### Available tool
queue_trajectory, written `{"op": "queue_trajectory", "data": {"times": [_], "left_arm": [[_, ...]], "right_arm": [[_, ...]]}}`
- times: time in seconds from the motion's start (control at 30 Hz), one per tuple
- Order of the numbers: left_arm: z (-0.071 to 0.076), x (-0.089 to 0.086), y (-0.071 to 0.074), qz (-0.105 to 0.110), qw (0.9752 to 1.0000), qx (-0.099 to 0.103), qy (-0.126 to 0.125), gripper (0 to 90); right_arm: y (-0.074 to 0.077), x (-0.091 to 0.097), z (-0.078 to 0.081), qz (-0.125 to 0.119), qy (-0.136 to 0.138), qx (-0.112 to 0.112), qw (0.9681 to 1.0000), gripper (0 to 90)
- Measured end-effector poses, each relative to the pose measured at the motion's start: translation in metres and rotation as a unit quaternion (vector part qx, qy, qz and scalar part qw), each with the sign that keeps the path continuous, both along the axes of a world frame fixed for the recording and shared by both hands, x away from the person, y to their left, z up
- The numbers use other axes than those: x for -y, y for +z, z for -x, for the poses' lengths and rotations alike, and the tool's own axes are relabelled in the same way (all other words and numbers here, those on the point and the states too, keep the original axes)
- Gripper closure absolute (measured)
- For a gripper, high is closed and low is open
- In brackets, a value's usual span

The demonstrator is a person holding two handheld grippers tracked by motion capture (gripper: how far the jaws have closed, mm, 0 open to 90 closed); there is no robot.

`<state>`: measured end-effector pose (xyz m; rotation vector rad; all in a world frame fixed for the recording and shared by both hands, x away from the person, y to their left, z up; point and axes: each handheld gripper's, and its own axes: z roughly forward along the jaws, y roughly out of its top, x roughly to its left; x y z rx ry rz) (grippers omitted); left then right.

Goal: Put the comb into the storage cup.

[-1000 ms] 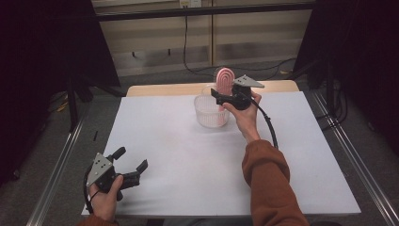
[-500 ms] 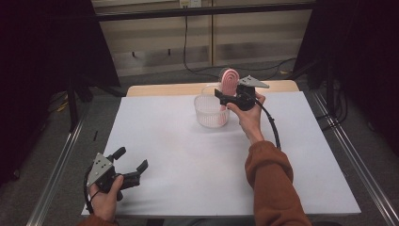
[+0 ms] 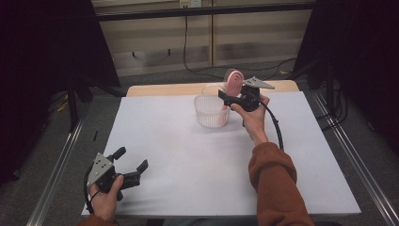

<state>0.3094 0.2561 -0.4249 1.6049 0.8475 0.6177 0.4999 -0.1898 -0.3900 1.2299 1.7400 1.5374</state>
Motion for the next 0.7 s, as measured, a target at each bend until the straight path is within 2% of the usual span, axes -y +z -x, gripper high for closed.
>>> {"op": "queue_trajectory", "data": {"times": [0.13,0.7], "left_arm": [[0.000,0.001,0.000,0.000,1.0000,0.000,-0.001,2.7],[0.000,0.001,0.000,0.000,1.0000,-0.002,-0.001,2.7]], "right_arm": [[-0.001,0.003,0.001,-0.009,0.000,-0.002,1.0000,17.9],[-0.006,0.016,0.006,-0.015,0.003,-0.011,0.9998,17.0]]}}
